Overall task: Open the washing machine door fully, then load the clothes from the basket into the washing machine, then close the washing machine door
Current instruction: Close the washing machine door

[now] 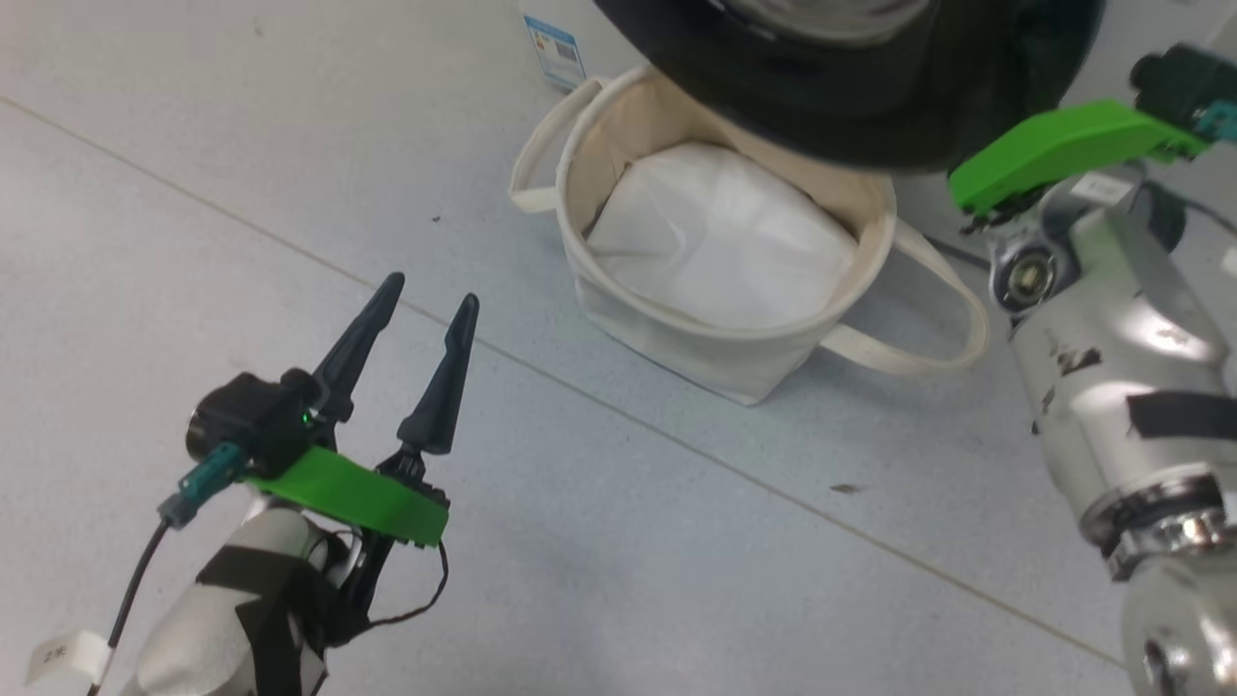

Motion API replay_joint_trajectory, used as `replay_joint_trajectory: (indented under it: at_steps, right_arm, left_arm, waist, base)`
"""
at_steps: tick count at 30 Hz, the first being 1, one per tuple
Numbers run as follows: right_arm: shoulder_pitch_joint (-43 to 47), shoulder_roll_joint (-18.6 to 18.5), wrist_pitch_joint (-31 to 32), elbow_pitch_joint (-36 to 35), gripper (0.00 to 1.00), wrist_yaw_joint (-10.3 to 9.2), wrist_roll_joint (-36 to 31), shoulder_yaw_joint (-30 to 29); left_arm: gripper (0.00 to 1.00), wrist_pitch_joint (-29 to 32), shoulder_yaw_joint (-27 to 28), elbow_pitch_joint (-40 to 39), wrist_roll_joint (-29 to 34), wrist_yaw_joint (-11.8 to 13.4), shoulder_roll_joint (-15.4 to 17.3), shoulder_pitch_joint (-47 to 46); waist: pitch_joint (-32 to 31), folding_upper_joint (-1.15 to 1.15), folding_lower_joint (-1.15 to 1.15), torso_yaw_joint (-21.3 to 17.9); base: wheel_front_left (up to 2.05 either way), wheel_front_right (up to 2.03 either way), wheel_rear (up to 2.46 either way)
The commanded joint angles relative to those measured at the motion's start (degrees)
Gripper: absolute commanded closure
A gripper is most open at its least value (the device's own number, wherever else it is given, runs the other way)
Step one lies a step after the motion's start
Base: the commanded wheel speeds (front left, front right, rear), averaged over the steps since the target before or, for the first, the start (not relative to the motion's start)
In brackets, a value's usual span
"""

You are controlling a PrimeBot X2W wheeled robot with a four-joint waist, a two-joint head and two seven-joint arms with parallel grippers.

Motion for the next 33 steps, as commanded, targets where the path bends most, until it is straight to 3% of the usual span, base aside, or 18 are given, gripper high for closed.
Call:
replay_joint_trajectory:
  at_steps: [1,13,24,33]
  right_arm:
    - [-3.24,1.1,-0.72,-0.53,1.0,0.01,-1.67,-1.02]
    - [-14.04,1.05,-0.72,4.34,1.0,0.01,-13.96,-12.2]
    - [-15.92,0.94,-0.72,2.52,1.0,0.01,-24.28,-23.68]
    - [-15.86,1.07,-0.72,1.41,1.0,0.01,-30.38,-28.86]
  left_arm:
    - [0.0,-0.72,2.25,-1.81,-0.54,0.09,2.67,-2.37]
    - [0.0,-0.72,3.35,-3.64,-1.45,0.08,2.2,-4.26]
    - [0.0,-0.72,3.64,-3.7,-1.73,0.08,2.04,-4.02]
    - [0.0,-0.72,4.14,-3.57,-2.02,0.08,1.97,-3.78]
  waist:
    - [1.8,0.0,-0.01,-0.48]
    - [7.93,0.0,-0.01,0.83]
    - [8.58,0.0,-0.01,2.26]
    - [8.2,0.0,-0.01,2.31]
  base:
    - [0.0,0.0,0.0]
    - [0.0,0.0,0.0]
    - [0.0,0.0,0.0]
    - [0.0,0.0,0.0]
